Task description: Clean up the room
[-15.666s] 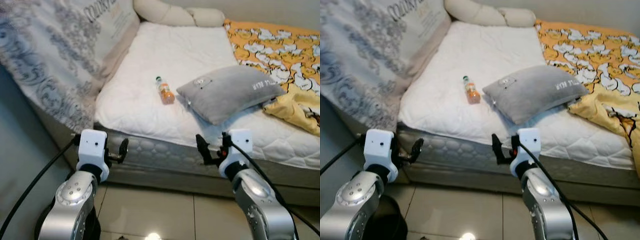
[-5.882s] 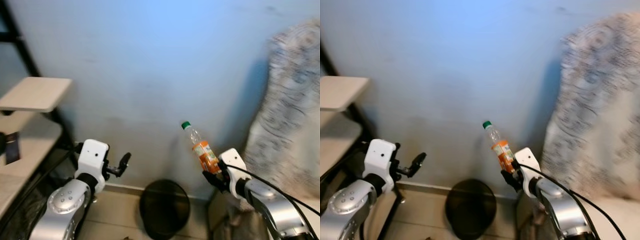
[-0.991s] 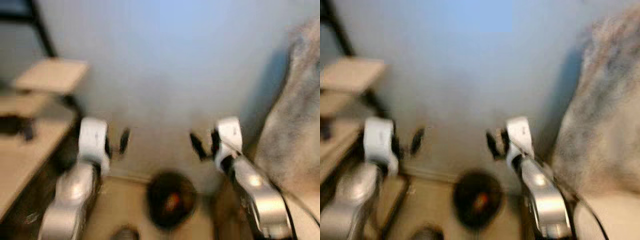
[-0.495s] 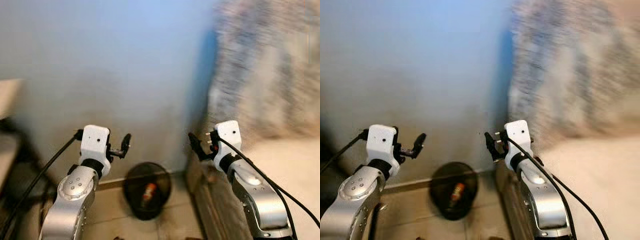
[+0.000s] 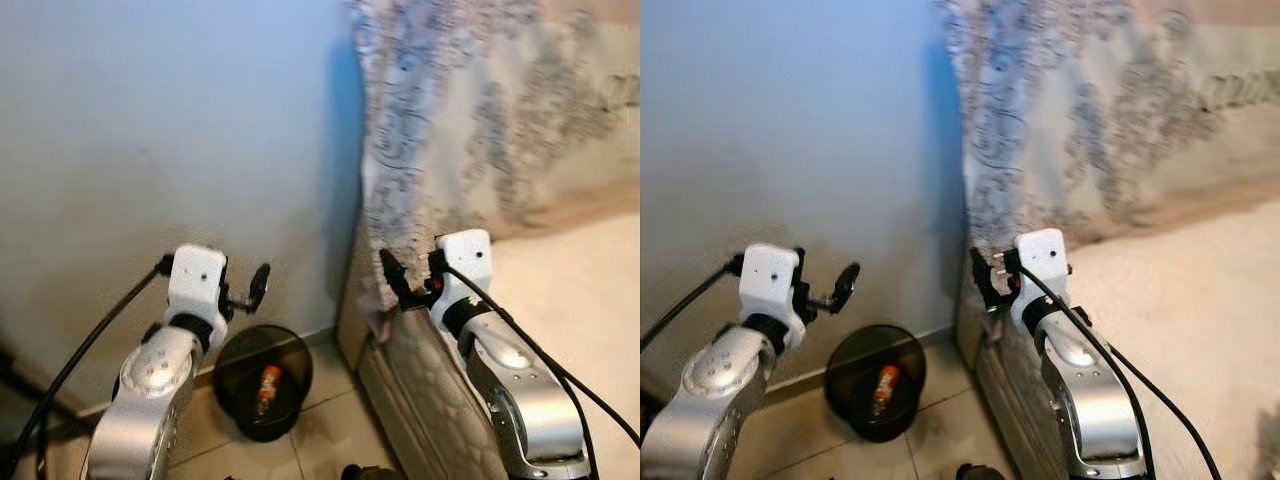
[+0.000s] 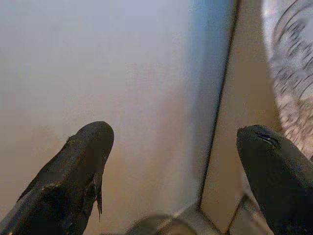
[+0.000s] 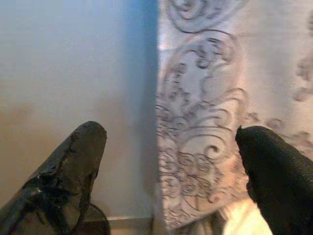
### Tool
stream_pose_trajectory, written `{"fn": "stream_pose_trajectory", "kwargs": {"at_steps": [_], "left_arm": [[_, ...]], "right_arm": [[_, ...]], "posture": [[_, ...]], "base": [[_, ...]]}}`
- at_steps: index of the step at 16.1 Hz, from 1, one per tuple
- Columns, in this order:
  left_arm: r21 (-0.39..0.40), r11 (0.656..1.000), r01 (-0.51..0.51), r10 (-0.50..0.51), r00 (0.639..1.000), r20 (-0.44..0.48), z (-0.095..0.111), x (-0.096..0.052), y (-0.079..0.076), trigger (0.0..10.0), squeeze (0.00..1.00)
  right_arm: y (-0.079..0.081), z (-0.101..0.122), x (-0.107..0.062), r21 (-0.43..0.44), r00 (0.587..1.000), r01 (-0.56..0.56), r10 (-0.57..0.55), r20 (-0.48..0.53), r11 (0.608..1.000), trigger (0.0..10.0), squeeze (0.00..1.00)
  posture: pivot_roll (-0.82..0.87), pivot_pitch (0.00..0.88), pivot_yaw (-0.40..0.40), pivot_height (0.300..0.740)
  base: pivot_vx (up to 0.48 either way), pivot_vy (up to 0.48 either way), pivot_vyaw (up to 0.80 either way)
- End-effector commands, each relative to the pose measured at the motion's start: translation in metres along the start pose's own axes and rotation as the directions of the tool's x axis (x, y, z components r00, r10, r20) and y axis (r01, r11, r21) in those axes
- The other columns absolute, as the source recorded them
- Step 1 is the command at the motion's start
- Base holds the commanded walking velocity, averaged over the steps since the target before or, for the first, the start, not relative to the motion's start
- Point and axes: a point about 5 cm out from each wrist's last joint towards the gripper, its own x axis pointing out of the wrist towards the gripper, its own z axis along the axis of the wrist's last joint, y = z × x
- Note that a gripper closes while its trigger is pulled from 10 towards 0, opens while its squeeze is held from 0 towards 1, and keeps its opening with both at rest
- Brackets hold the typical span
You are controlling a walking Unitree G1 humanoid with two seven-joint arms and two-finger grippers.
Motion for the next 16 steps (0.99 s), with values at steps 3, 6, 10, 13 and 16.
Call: {"fn": "stream_pose_trajectory", "kwargs": {"at_steps": [3,6,10,13,16], "left_arm": [[-0.039,0.994,-0.098,0.099,0.995,0.027,0.009,0.003,0.021,10.0,0.0],[-0.031,0.994,-0.101,0.101,0.995,0.0,0.008,0.001,0.021,10.0,0.0],[0.026,0.996,-0.09,0.091,0.996,-0.006,0.004,-0.005,0.014,10.0,0.0],[0.04,0.996,-0.081,0.082,0.997,-0.007,0.001,-0.009,0.012,10.0,0.0],[0.018,0.997,-0.076,0.077,0.997,-0.021,-0.001,-0.012,0.006,10.0,0.0]], "right_arm": [[-0.002,0.002,0.001,0.018,0.999,0.037,-0.038,0.01,0.999,10.0,0.0],[-0.009,-0.003,0.0,0.046,0.996,0.091,-0.091,-0.004,0.995,10.0,0.0],[-0.013,-0.014,-0.006,0.052,0.991,0.13,-0.127,-0.05,0.99,10.0,0.0],[-0.013,-0.008,-0.01,0.046,0.992,0.122,-0.122,-0.016,0.991,10.0,0.0],[-0.019,-0.004,-0.015,0.03,0.988,0.153,-0.153,0.0,0.988,10.0,0.0]], "posture": [[0.06,0.0,0.001,0.74],[0.08,0.0,-0.007,0.74],[0.09,0.0,-0.029,0.74],[0.08,0.0,-0.032,0.74],[0.09,0.0,-0.047,0.74]], "base": [[0.0,0.0,-0.78],[0.0,0.0,-0.78],[0.0,0.0,-0.77],[0.0,0.0,-0.76],[0.0,0.0,-0.75]]}}
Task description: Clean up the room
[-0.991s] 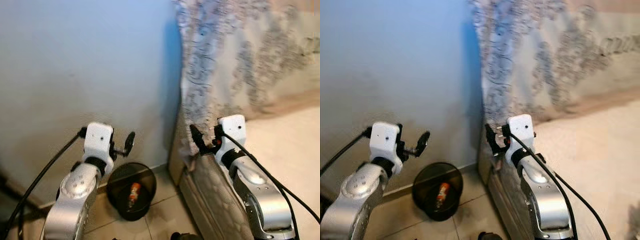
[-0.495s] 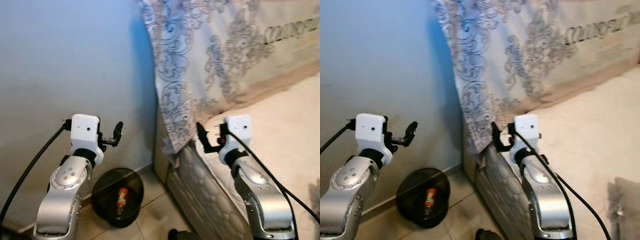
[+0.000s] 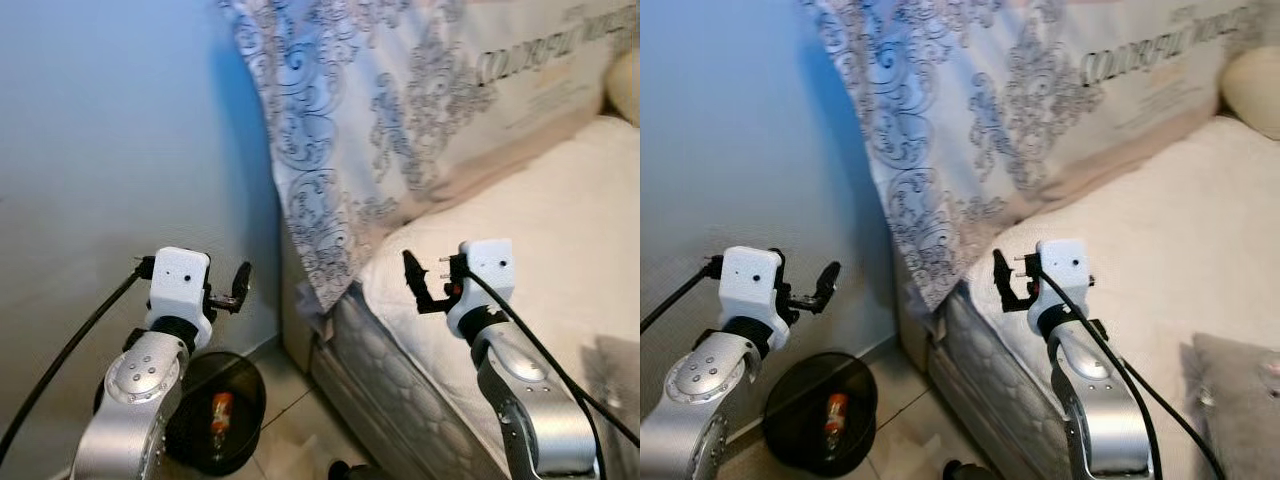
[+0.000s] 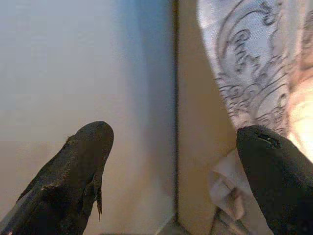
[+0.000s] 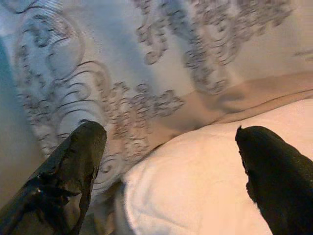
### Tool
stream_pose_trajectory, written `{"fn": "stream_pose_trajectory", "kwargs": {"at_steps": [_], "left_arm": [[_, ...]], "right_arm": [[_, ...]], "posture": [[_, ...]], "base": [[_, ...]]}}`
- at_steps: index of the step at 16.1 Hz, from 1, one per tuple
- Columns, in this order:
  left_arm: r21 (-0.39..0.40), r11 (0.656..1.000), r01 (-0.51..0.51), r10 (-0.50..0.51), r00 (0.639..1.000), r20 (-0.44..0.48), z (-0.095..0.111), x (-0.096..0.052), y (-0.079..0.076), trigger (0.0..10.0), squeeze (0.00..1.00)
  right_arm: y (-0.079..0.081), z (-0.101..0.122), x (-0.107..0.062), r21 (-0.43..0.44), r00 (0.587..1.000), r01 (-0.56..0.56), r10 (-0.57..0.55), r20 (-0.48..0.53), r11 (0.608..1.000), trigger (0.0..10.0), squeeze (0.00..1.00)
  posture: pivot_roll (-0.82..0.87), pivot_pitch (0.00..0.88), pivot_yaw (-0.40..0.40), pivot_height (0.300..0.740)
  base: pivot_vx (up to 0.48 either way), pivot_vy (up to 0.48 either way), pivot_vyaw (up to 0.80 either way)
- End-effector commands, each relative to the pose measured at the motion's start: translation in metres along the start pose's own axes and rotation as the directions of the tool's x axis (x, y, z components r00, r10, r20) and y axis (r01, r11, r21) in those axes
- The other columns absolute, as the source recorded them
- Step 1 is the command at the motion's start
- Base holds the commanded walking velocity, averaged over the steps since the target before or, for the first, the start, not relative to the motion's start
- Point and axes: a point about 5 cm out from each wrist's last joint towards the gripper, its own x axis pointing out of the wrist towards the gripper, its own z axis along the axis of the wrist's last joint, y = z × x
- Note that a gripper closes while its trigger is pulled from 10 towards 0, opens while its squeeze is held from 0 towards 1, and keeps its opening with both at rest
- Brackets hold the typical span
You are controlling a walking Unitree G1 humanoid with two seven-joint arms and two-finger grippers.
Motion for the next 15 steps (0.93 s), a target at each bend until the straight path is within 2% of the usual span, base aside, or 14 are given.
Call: {"fn": "stream_pose_trajectory", "kwargs": {"at_steps": [1,2,5,6,8,9,10,11,13,15], "left_arm": [[-0.002,1.0,0.01,-0.01,1.0,0.006,0.003,-0.002,-0.005,10.0,0.0],[-0.016,1.0,0.027,-0.027,1.0,-0.009,0.002,-0.003,-0.006,10.0,0.0],[-0.031,0.999,0.041,-0.042,0.999,-0.02,0.003,-0.006,-0.004,10.0,0.0],[-0.029,0.999,0.041,-0.041,0.999,-0.019,0.004,-0.006,-0.004,10.0,0.0],[0.051,0.999,0.016,-0.018,0.999,0.038,0.01,-0.003,0.0,10.0,0.0],[0.038,0.999,0.027,-0.028,0.999,0.036,0.01,-0.002,-0.001,10.0,0.0],[0.032,0.999,0.025,-0.026,0.999,0.041,0.011,0.0,-0.001,10.0,0.0],[0.031,0.999,0.009,-0.011,0.998,0.054,0.012,0.001,-0.001,10.0,0.0],[0.024,0.999,0.024,-0.025,0.998,0.055,0.013,0.001,-0.002,10.0,0.0],[-0.02,0.998,0.053,-0.052,0.997,0.065,0.015,0.0,-0.003,10.0,0.0]], "right_arm": [[-0.006,0.003,-0.004,0.026,1.0,0.021,-0.021,0.008,0.999,10.0,0.0],[-0.007,0.003,-0.004,0.026,1.0,0.026,-0.027,0.014,0.999,10.0,0.0],[-0.006,0.005,-0.006,0.097,0.999,0.046,-0.049,0.024,0.994,10.0,0.0],[-0.007,0.005,-0.006,0.079,0.998,0.061,-0.064,0.03,0.995,10.0,0.0],[-0.008,0.005,-0.008,0.055,0.994,0.093,-0.096,0.045,0.994,10.0,0.0],[-0.009,0.005,-0.009,0.054,0.993,0.104,-0.107,0.045,0.993,10.0,0.0],[-0.011,0.008,-0.009,0.037,0.986,0.139,-0.142,0.089,0.99,10.0,0.0],[-0.013,0.006,-0.009,0.018,0.985,0.155,-0.156,0.078,0.988,10.0,0.0],[-0.012,0.004,-0.009,0.047,0.988,0.141,-0.143,0.055,0.989,10.0,0.0],[-0.009,0.002,-0.008,0.109,0.993,0.111,-0.114,0.025,0.988,10.0,0.0]], "posture": [[0.09,0.0,-0.052,0.74],[0.09,0.0,-0.052,0.74],[0.09,0.0,-0.044,0.74],[0.09,0.0,-0.039,0.74],[0.08,0.0,-0.023,0.74],[0.07,0.0,-0.019,0.74],[0.07,0.0,-0.013,0.74],[0.07,0.0,-0.013,0.74],[0.07,0.0,-0.013,0.74],[0.07,0.0,-0.016,0.74]], "base": [[0.0,0.0,-0.76],[0.0,0.0,-0.76],[0.0,0.0,-0.76],[0.0,0.0,-0.75],[0.0,0.0,-0.75],[0.0,0.0,-0.75],[0.0,0.0,-0.74],[0.0,0.0,-0.76],[0.0,0.0,-0.77],[0.0,0.0,-0.78]]}}
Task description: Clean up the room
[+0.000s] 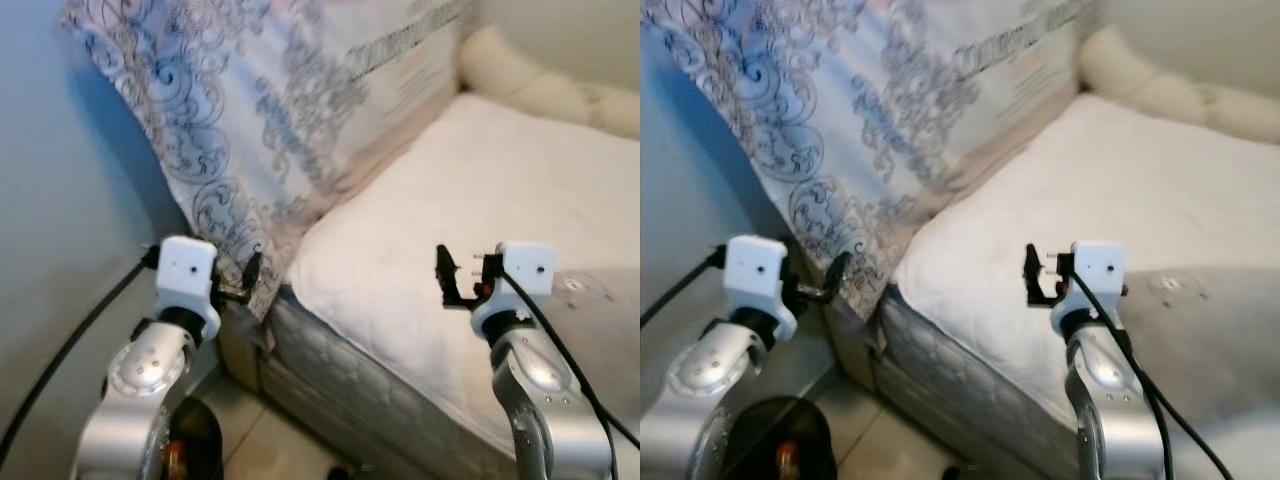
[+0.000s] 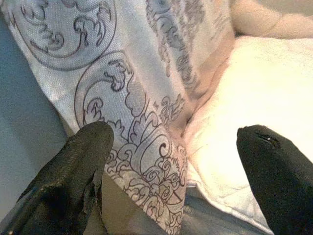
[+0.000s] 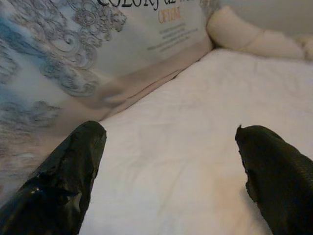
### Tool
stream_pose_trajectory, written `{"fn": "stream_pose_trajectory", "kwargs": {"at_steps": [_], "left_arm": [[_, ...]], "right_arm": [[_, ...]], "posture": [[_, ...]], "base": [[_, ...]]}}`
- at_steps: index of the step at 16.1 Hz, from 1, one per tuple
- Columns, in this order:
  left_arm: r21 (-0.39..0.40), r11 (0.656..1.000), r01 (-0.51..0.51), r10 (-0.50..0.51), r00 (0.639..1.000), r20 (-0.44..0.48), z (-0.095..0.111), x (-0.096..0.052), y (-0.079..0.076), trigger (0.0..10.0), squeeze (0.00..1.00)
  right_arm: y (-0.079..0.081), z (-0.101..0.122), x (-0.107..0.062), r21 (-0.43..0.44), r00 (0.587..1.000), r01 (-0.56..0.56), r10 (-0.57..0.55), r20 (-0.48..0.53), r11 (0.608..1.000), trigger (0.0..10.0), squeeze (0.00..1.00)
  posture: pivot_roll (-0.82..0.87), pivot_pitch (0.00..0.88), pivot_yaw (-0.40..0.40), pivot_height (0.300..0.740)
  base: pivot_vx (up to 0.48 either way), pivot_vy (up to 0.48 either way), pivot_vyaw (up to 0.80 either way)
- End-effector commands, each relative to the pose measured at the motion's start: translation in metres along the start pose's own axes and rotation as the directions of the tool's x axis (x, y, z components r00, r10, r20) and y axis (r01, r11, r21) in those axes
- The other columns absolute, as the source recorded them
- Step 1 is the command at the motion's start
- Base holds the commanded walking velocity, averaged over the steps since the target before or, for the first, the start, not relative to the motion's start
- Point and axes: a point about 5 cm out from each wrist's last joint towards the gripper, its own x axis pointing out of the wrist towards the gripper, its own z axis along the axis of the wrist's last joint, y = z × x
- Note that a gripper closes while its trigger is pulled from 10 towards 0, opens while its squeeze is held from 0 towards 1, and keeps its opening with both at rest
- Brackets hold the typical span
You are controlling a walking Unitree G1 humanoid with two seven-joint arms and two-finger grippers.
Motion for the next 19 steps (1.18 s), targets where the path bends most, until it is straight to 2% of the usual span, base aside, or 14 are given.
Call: {"fn": "stream_pose_trajectory", "kwargs": {"at_steps": [1,5,12,19], "left_arm": [[-0.006,1.0,0.024,-0.024,0.999,0.029,0.0067,0.0027,-0.0035,10.0,0.0],[0.001,1.0,0.03,-0.03,0.998,0.051,0.0085,0.0027,-0.0033,10.0,0.0],[0.017,0.999,0.051,-0.052,0.997,0.05,0.0088,0.0053,-0.0003,10.0,0.0],[0.019,0.997,0.076,-0.077,0.996,0.054,0.0102,0.0103,-0.0031,10.0,0.0]], "right_arm": [[-0.0033,0.0026,-0.0006,-0.007,1.0,-0.001,0.001,0.004,1.0,10.0,0.0],[0.003,0.0031,0.0004,-0.018,0.999,-0.036,0.036,0.012,0.999,10.0,0.0],[-0.001,-0.0015,0.0021,-0.029,1.0,0.007,-0.008,-0.009,1.0,10.0,0.0],[-0.0032,-0.0004,0.0009,-0.017,1.0,0.017,-0.017,0.002,1.0,10.0,0.0]], "posture": [[0.07,0.0,-0.016,0.74],[0.08,0.0,-0.024,0.74],[0.08,0.0,-0.027,0.74],[0.06,0.0,-0.006,0.74]], "base": [[0.0,0.0,-0.79],[0.0,0.0,-0.8],[0.329,0.0,-0.78],[0.331,0.0,0.0]]}}
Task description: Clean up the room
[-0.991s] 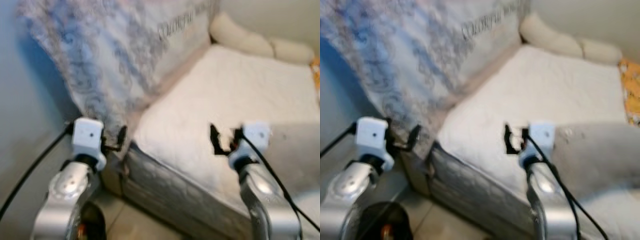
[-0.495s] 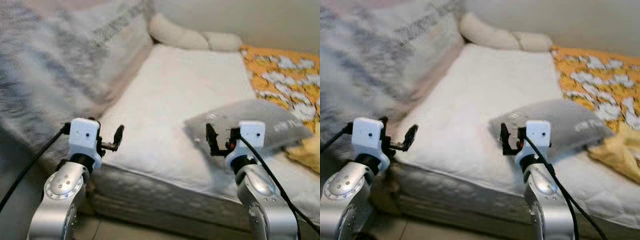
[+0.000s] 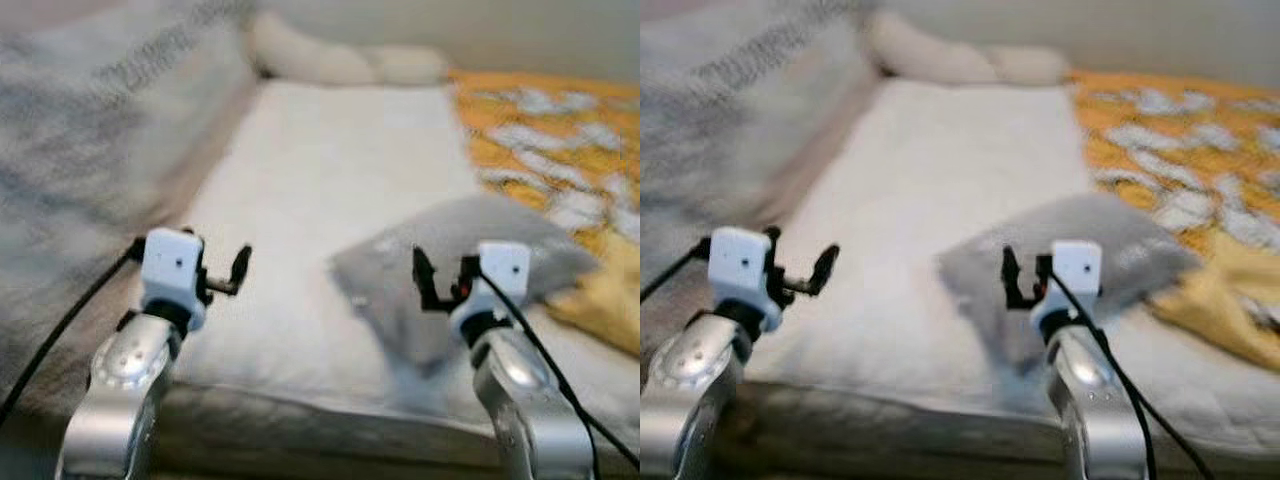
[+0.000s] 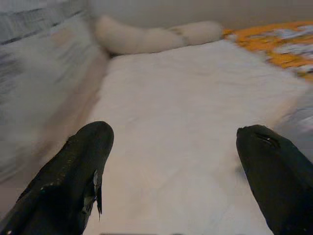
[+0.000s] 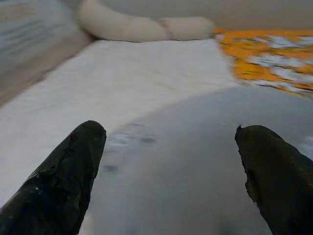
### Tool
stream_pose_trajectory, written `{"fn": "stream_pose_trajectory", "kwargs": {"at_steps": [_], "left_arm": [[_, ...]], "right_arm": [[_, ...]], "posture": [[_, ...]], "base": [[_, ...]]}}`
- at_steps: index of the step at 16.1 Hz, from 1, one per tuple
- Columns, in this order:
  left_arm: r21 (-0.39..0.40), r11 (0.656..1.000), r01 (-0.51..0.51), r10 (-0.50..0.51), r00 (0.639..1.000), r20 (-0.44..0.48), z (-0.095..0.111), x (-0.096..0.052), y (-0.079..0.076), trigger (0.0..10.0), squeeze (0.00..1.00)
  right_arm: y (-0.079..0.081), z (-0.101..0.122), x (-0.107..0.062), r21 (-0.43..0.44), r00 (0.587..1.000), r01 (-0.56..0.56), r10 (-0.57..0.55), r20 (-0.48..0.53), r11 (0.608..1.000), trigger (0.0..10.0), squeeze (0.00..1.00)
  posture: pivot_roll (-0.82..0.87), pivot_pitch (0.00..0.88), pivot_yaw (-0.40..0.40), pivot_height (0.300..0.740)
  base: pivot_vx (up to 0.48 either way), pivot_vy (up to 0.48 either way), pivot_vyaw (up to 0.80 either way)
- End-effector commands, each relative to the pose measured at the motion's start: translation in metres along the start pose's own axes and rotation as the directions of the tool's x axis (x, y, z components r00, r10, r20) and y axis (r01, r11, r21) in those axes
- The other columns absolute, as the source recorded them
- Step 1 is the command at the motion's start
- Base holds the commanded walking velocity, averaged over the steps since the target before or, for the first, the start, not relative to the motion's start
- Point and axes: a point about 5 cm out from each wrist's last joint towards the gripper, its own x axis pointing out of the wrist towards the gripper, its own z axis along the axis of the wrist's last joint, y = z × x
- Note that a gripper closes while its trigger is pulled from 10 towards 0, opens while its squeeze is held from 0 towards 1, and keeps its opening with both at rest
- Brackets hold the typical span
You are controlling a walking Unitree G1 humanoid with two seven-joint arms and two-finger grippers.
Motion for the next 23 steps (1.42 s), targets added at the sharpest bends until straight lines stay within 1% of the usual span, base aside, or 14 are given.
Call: {"fn": "stream_pose_trajectory", "kwargs": {"at_steps": [1,7,9,11,12,13,14,15,17,18,20,21,22,23], "left_arm": [[-0.01,1.0,0.028,-0.028,1.0,-0.003,-0.001,0.001,-0.007,10.0,0.0],[-0.028,1.0,-0.001,0.001,1.0,-0.009,-0.002,0.0,-0.004,10.0,0.0],[-0.034,0.999,0.002,-0.003,1.0,-0.014,-0.003,0.001,-0.005,10.0,0.0],[-0.041,0.999,0.013,-0.014,1.0,-0.023,-0.004,0.001,-0.008,10.0,0.0],[-0.044,0.999,0.029,-0.03,0.999,-0.027,-0.005,0.002,-0.01,10.0,0.0],[-0.045,0.998,0.032,-0.033,0.999,-0.025,-0.005,0.002,-0.01,10.0,0.0],[-0.054,0.997,0.047,-0.049,0.998,-0.029,-0.005,0.003,-0.011,10.0,0.0],[-0.069,0.995,0.069,-0.072,0.997,-0.034,-0.005,0.005,-0.013,10.0,0.0],[-0.073,0.992,0.104,-0.107,0.993,-0.041,-0.005,0.008,-0.014,10.0,0.0],[-0.07,0.988,0.136,-0.139,0.989,-0.042,-0.004,0.01,-0.016,10.0,0.0],[-0.072,0.978,0.198,-0.202,0.978,-0.05,-0.004,0.013,-0.02,10.0,0.0],[-0.097,0.961,0.259,-0.265,0.963,-0.057,-0.004,0.013,-0.025,10.0,0.0],[-0.157,0.918,0.364,-0.377,0.924,-0.062,-0.004,0.012,-0.033,10.0,0.0],[-0.204,0.868,0.453,-0.475,0.877,-0.069,-0.004,0.009,-0.04,10.0,0.0]], "right_arm": [[-0.005,0.005,0.0,-0.006,1.0,0.018,-0.018,0.021,1.0,10.0,0.0],[-0.009,0.009,0.004,0.011,0.999,0.014,-0.014,0.033,1.0,10.0,0.0],[-0.014,0.008,0.006,0.017,0.999,0.044,-0.044,0.024,0.999,10.0,0.0],[-0.026,0.007,0.009,0.052,0.993,0.115,-0.115,0.003,0.992,10.0,0.0],[-0.04,0.006,0.011,0.12,0.983,0.184,-0.184,-0.008,0.976,10.0,0.85],[-0.045,0.006,0.011,0.132,0.978,0.206,-0.206,-0.012,0.97,10.0,0.85],[-0.061,0.003,0.013,0.171,0.966,0.259,-0.257,-0.038,0.951,10.0,1.0],[-0.074,-0.002,0.017,0.223,0.96,0.28,-0.268,-0.082,0.934,10.0,1.0],[-0.084,-0.011,0.024,0.282,0.958,0.278,-0.242,-0.157,0.918,10.0,1.0],[-0.091,-0.02,0.03,0.375,0.955,0.28,-0.216,-0.204,0.884,10.0,1.0],[-0.101,-0.036,0.04,0.507,0.944,0.307,-0.193,-0.266,0.805,10.0,1.0],[-0.104,-0.046,0.045,0.576,0.937,0.326,-0.175,-0.302,0.75,10.0,1.0],[-0.108,-0.058,0.051,0.666,0.929,0.346,-0.146,-0.339,0.66,10.0,1.0],[-0.111,-0.066,0.055,0.705,0.922,0.368,-0.139,-0.362,0.606,10.0,1.0]], "posture": [[0.06,0.0,-0.007,0.74],[0.07,0.0,-0.012,0.74],[0.06,0.0,-0.01,0.74],[0.06,0.0,-0.006,0.74],[0.05,0.0,-0.003,0.74],[0.05,0.0,-0.003,0.74],[0.04,0.0,0.0,0.74],[0.04,0.0,0.001,0.74],[0.04,0.0,0.006,0.74],[0.04,0.0,0.01,0.74],[0.04,0.0,0.013,0.74],[0.05,0.0,0.014,0.74],[0.05,0.0,0.013,0.74],[0.06,0.0,0.015,0.74]], "base": [[0.322,0.0,0.0],[0.149,0.0,0.0],[0.0,0.0,0.0],[0.0,0.0,0.0],[0.0,0.0,0.0],[0.0,0.0,0.0],[0.0,0.0,0.0],[0.0,0.0,0.0],[0.0,0.0,0.0],[0.0,0.0,0.0],[0.0,0.0,0.0],[0.0,0.0,0.0],[0.0,0.0,0.0],[0.0,0.0,0.0]]}}
